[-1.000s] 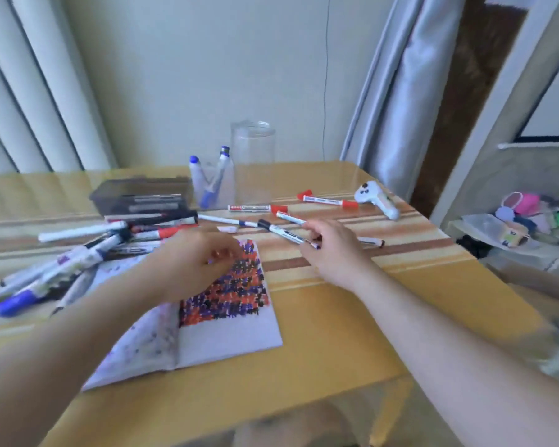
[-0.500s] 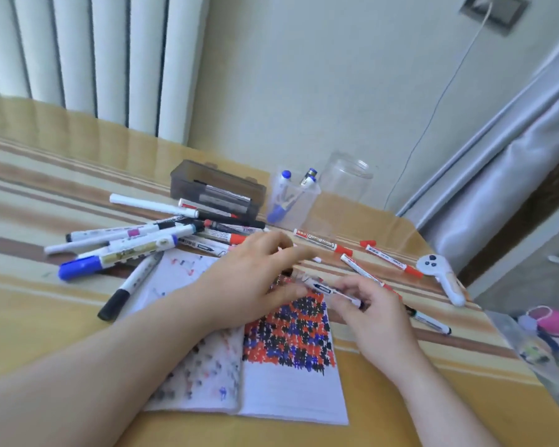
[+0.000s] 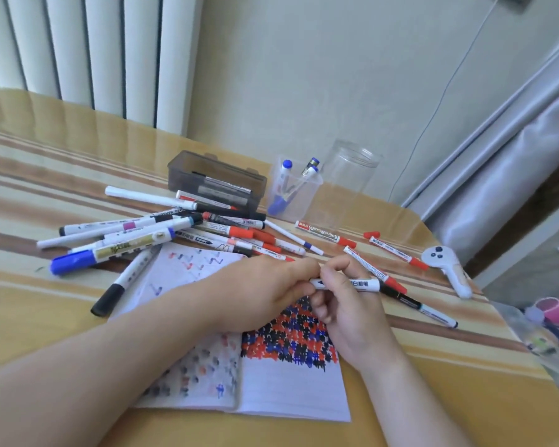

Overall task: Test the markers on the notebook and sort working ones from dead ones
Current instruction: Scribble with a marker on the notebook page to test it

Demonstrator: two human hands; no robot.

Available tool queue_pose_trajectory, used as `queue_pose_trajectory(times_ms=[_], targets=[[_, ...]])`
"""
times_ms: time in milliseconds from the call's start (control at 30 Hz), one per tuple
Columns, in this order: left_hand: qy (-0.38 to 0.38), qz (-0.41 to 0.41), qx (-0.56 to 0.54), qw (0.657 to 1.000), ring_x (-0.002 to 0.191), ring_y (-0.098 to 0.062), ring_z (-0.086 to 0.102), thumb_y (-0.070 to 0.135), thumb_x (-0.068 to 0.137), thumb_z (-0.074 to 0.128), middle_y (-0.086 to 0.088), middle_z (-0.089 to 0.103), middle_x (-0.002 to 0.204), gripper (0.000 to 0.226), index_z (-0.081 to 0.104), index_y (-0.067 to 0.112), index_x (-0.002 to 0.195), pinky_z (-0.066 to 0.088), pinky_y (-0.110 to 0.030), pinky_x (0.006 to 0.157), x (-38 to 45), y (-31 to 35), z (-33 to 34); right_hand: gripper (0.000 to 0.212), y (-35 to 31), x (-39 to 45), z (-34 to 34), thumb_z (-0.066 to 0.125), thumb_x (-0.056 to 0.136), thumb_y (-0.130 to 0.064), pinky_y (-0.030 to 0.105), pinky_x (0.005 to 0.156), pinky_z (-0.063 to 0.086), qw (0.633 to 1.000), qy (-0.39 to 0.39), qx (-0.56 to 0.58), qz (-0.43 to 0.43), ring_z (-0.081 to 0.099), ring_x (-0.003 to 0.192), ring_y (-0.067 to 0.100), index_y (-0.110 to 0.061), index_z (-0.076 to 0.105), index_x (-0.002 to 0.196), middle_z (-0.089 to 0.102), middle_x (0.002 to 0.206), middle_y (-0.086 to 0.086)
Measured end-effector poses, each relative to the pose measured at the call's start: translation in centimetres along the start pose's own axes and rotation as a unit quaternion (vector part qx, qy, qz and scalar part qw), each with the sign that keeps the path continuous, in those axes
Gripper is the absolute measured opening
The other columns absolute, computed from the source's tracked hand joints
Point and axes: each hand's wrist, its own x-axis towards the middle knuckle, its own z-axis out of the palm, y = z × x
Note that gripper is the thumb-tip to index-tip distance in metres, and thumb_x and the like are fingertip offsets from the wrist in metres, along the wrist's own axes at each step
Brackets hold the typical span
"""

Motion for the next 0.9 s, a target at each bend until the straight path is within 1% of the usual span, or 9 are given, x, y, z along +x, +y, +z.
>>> queue_pose_trajectory(times_ms=[133, 233, 267, 367, 467, 500, 567, 700, 900], targets=[[0.012, 0.001, -0.013, 1.000, 0.077, -0.005, 0.058, 0.041, 0.107, 0.047, 0.018, 0.061, 0.080, 0.010, 0.049, 0.045, 0.116, 0.048, -0.030, 0.072, 0.5, 0.4, 0.1, 0.012, -0.6, -0.5, -0.3, 0.061, 0.089, -0.022, 0.025, 0.049, 0.037, 1.000, 0.005, 0.019, 0.020, 0.049, 0.055, 0.017, -0.019, 0.060, 0.077, 0.053, 0.061, 0.010], [0.024, -0.014, -0.026, 0.999, 0.069, -0.001, 0.057, 0.046, 0.105, 0.050, 0.019, 0.060, 0.071, 0.022, 0.057, 0.042, 0.125, 0.043, -0.019, 0.065, 0.5, 0.4, -0.1, 0.007, -1.7, -1.2, -1.5, 0.065, 0.089, -0.025, 0.030, 0.057, 0.041, 0.999, -0.041, -0.012, 0.030, 0.053, 0.061, 0.020, -0.020, 0.064, 0.085, 0.058, 0.067, 0.012], [0.018, -0.019, -0.034, 0.999, 0.069, 0.000, 0.057, 0.048, 0.104, 0.049, 0.018, 0.061, 0.072, 0.026, 0.055, 0.041, 0.129, 0.043, -0.019, 0.066, 0.4, 0.5, -0.1, 0.005, -2.2, -1.5, -2.1, 0.066, 0.090, -0.024, 0.031, 0.059, 0.043, 0.998, -0.057, -0.013, 0.030, 0.055, 0.063, 0.022, -0.019, 0.066, 0.089, 0.060, 0.071, 0.013], [-0.014, -0.045, -0.028, 0.999, 0.077, -0.009, 0.058, 0.058, 0.103, 0.042, 0.004, 0.061, 0.078, 0.034, 0.039, 0.045, 0.135, 0.048, -0.036, 0.075, 0.0, 0.8, -0.1, 0.015, -2.8, -2.9, -4.1, 0.071, 0.087, -0.024, 0.032, 0.058, 0.046, 0.996, -0.079, 0.012, 0.035, 0.058, 0.066, 0.025, -0.015, 0.071, 0.099, 0.063, 0.082, 0.017], [-0.040, -0.038, 0.043, 0.998, 0.090, -0.008, 0.053, 0.053, 0.099, 0.053, 0.013, 0.057, 0.094, 0.038, 0.042, 0.049, 0.135, 0.046, -0.035, 0.083, -0.6, 0.7, 0.0, 0.041, -1.4, -5.0, -5.8, 0.092, 0.065, -0.043, 0.027, 0.051, 0.041, 0.998, -0.040, -0.047, 0.016, 0.052, 0.060, 0.023, -0.015, 0.070, 0.084, 0.059, 0.070, 0.013], [-0.054, -0.024, 0.075, 0.995, 0.095, -0.007, 0.053, 0.051, 0.097, 0.054, 0.015, 0.057, 0.099, 0.037, 0.048, 0.051, 0.133, 0.048, -0.035, 0.086, -0.8, 0.6, 0.2, 0.040, -0.7, -5.6, -6.0, 0.093, 0.062, -0.042, 0.024, 0.049, 0.037, 0.997, -0.013, -0.082, -0.001, 0.046, 0.055, 0.020, -0.016, 0.066, 0.077, 0.055, 0.063, 0.009], [-0.070, -0.004, 0.112, 0.991, 0.096, -0.006, 0.053, 0.049, 0.095, 0.052, 0.016, 0.057, 0.102, 0.034, 0.056, 0.055, 0.128, 0.051, -0.035, 0.086, -0.8, 0.4, 0.7, 0.027, 0.1, -6.3, -5.9, 0.082, 0.068, -0.029, 0.022, 0.049, 0.032, 0.990, 0.014, -0.133, -0.049, 0.037, 0.052, 0.015, -0.017, 0.058, 0.071, 0.047, 0.058, 0.003], [-0.075, -0.005, 0.115, 0.991, 0.089, -0.005, 0.052, 0.054, 0.093, 0.054, 0.017, 0.051, 0.092, 0.033, 0.060, 0.059, 0.125, 0.051, -0.032, 0.082, -0.4, 0.4, 0.9, 0.019, 0.0, -6.5, -4.7, 0.070, 0.079, -0.009, 0.028, 0.050, 0.033, 0.963, -0.045, -0.253, -0.077, 0.039, 0.054, 0.015, -0.015, 0.053, 0.072, 0.048, 0.059, 0.007], [-0.071, -0.006, 0.108, 0.992, 0.083, -0.004, 0.046, 0.054, 0.095, 0.057, 0.018, 0.049, 0.088, 0.032, 0.061, 0.061, 0.125, 0.041, -0.026, 0.074, -0.4, 0.1, 1.0, 0.024, 0.3, -6.8, -5.0, 0.069, 0.072, -0.026, 0.036, 0.050, 0.029, 0.971, -0.007, -0.234, -0.057, 0.037, 0.052, 0.021, -0.017, 0.048, 0.064, 0.045, 0.061, 0.027]])
